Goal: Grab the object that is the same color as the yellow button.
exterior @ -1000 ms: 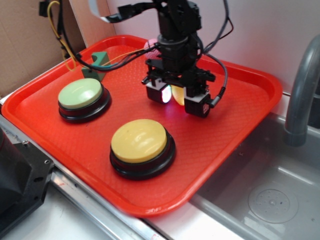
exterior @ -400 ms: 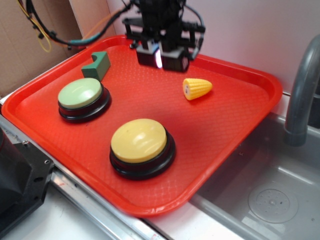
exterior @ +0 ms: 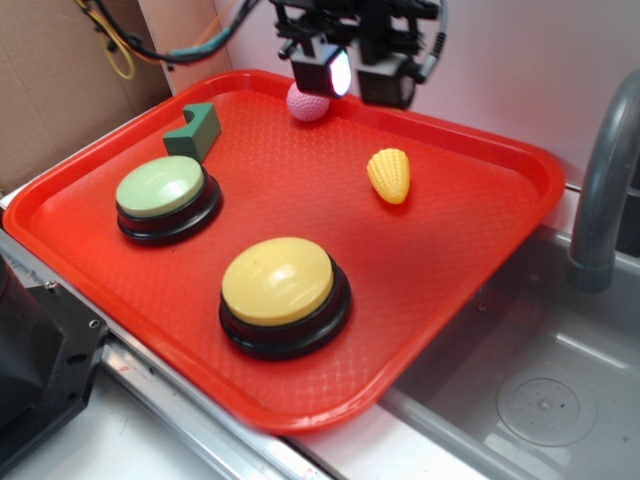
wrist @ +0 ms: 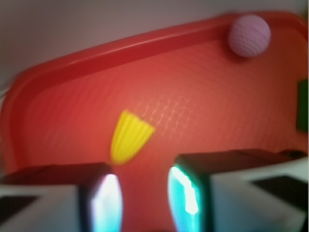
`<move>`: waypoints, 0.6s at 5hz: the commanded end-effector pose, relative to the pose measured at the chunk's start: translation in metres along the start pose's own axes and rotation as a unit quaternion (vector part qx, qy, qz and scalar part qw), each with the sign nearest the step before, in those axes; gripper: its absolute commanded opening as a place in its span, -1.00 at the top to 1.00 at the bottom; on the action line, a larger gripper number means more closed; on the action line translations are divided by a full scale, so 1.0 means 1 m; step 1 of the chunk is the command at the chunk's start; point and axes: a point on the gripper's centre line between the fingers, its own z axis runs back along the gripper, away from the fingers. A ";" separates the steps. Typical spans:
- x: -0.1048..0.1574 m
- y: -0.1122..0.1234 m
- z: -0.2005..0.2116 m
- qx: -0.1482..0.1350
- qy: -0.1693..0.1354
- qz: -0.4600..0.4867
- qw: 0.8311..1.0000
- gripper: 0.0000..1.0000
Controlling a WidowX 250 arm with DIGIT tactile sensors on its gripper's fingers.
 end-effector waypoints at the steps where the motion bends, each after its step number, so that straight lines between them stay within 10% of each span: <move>1: 0.014 -0.003 -0.022 0.025 0.006 0.116 0.993 -1.00; 3: 0.010 -0.002 -0.058 0.014 0.008 0.067 0.998 -1.00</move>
